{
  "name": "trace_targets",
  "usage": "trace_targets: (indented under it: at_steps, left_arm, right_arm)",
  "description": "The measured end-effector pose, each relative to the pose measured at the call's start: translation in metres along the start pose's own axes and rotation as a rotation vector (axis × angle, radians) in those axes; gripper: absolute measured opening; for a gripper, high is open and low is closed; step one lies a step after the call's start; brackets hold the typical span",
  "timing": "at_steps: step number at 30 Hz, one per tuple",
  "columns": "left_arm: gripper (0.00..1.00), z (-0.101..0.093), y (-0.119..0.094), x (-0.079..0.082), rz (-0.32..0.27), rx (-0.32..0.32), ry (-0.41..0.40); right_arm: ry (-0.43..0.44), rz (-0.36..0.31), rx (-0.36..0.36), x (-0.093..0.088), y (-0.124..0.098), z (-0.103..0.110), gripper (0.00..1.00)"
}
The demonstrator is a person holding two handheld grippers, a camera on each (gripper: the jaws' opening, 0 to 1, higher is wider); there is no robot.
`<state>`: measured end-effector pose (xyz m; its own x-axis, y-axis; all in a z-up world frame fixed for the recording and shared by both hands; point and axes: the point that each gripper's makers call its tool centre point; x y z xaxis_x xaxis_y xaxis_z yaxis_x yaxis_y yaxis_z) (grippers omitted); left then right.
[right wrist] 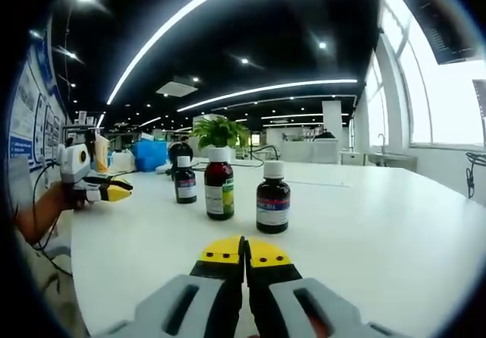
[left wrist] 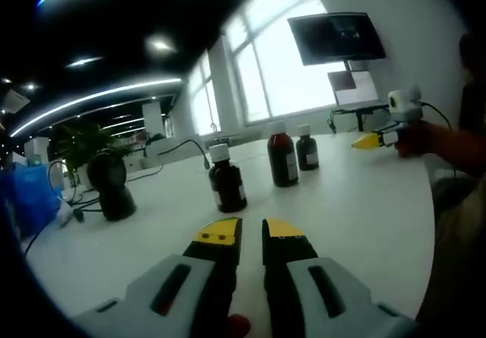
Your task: Rotate the medicine bottle to make it face forward pick up the medicine bottle inspect the drug traceability code place the medicine on the table
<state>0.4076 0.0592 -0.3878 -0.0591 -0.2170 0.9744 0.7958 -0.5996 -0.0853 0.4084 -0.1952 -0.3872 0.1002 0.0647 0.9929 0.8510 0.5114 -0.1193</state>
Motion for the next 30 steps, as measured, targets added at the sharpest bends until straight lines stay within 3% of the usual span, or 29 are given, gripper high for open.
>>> trace_targets:
  at_steps: [30]
  left_arm:
    - [0.05, -0.002, -0.002, 0.002, -0.004, 0.001, -0.003]
  right_arm:
    - [0.034, -0.022, -0.008, 0.002, -0.001, -0.011, 0.0]
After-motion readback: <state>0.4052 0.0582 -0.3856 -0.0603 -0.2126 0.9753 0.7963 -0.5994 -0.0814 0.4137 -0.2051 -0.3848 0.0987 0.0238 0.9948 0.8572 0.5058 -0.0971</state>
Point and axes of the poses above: the point that each gripper's makers call its tool centre point, and the gripper's own axes: y roughly forward along the fingers, z roughly to its left, x roughly out of its top, and after that the axes turned 1 degree about z, right-handed
